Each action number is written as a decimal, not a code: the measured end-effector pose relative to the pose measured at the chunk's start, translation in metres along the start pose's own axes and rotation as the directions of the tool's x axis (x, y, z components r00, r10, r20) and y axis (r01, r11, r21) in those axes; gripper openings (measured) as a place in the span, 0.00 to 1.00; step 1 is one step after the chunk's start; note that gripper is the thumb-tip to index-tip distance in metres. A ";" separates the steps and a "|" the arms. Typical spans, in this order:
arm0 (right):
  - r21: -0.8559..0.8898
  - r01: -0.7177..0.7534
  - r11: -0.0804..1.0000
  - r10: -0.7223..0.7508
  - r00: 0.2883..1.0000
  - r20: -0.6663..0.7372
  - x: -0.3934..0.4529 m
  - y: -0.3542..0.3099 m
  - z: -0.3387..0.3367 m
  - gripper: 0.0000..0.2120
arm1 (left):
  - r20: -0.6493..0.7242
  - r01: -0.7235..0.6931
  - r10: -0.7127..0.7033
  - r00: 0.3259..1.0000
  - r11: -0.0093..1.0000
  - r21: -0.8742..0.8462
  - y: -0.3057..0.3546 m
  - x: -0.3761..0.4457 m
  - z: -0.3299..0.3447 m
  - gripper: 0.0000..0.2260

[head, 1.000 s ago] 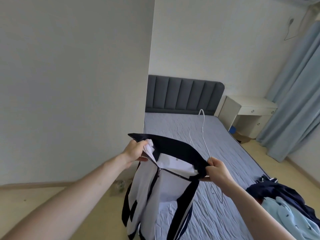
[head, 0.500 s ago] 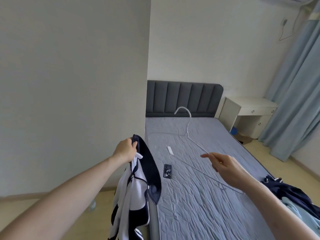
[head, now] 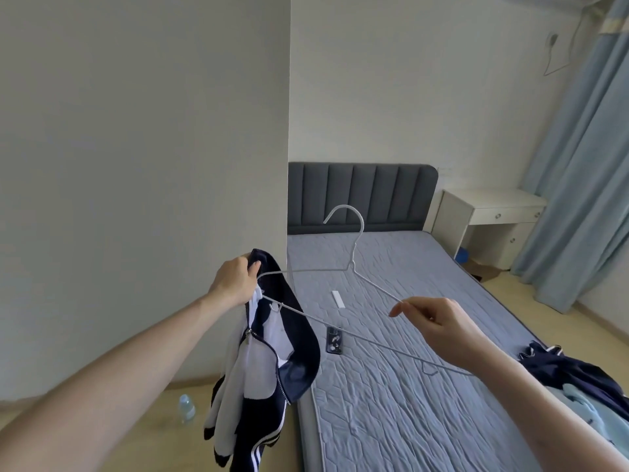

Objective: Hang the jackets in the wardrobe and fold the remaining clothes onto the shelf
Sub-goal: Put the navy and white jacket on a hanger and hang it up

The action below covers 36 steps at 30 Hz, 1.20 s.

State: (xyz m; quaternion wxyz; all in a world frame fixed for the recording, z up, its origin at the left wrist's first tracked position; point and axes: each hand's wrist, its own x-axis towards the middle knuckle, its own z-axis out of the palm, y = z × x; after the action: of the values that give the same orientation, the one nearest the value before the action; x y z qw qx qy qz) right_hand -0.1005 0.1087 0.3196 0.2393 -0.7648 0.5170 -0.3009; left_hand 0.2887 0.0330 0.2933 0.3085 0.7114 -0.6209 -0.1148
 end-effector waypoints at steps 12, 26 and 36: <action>0.093 -0.018 0.996 0.021 0.999 -0.035 0.006 -0.016 0.064 0.17 | -0.004 -0.151 0.158 0.987 0.939 -0.310 0.076 -0.014 -0.019 0.17; 0.337 0.001 0.941 0.085 0.967 -0.240 -0.006 -0.004 0.063 0.21 | 0.367 -0.616 0.563 0.740 0.787 0.035 0.105 -0.018 -0.042 0.24; 0.430 0.012 0.903 0.193 0.883 -0.429 0.007 0.012 0.049 0.16 | 0.152 -0.635 0.622 0.768 0.770 0.063 0.091 0.015 -0.041 0.25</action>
State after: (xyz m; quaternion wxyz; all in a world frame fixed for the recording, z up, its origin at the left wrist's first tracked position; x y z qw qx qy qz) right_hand -0.0711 0.1007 0.2784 0.2828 -0.5758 0.5176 -0.5662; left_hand 0.2401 0.0276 0.3814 0.2506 0.4698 -0.8463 -0.0137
